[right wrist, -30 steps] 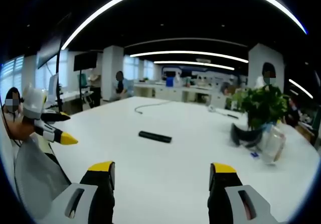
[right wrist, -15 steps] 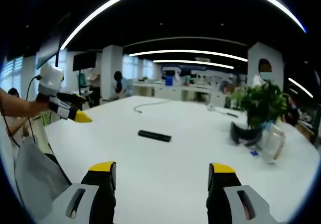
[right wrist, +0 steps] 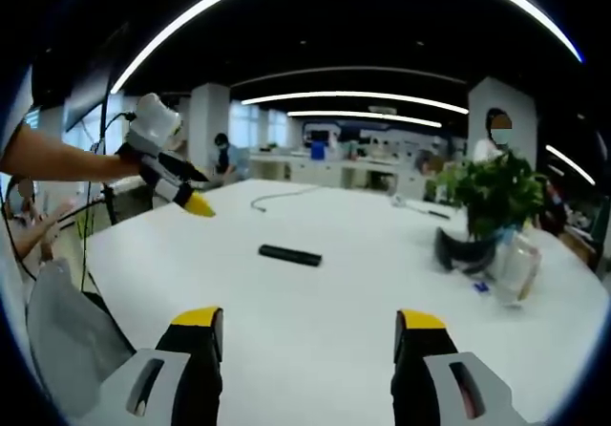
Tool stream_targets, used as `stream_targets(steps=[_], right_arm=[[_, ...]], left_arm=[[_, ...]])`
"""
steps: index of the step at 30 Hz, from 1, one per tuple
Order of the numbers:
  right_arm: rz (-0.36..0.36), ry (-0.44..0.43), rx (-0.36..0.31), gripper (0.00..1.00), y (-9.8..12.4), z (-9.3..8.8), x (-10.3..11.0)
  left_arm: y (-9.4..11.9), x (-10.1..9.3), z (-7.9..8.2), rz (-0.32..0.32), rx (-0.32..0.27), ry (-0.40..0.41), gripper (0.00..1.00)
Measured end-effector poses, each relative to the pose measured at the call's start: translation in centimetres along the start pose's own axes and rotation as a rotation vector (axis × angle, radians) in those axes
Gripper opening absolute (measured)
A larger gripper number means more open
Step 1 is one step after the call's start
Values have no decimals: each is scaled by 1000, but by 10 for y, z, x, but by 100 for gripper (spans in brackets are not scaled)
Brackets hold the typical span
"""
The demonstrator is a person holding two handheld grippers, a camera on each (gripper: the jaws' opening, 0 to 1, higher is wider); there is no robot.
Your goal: Press the specified remote control buttons in sequence, fully releasing each button before pressing the next.
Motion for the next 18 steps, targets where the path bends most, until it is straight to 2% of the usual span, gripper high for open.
stream_targets(steps=[8,12,18], right_arm=[[-7,-1,14,71,-1,-1,-1],[-12,4,19,71,-2,-2,-2],[-14,14,33,70,-4,-4,-1]], left_arm=[[-39,8,8,-111,89,-57,77],[-59,14,3,-151,176,-42,76],[-84,21,2,-203,243,-82,70]])
Point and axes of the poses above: the point that each gripper's makers call its tool centre point, and the gripper's own axes: y roughly backward along the fingers, x roughly to its left, z roughly out of its top, the point moved 4 cm from there along y, roughly backward along the fingers, and after that the axes turned 10 degrees about -z, right-handed, at the moved point
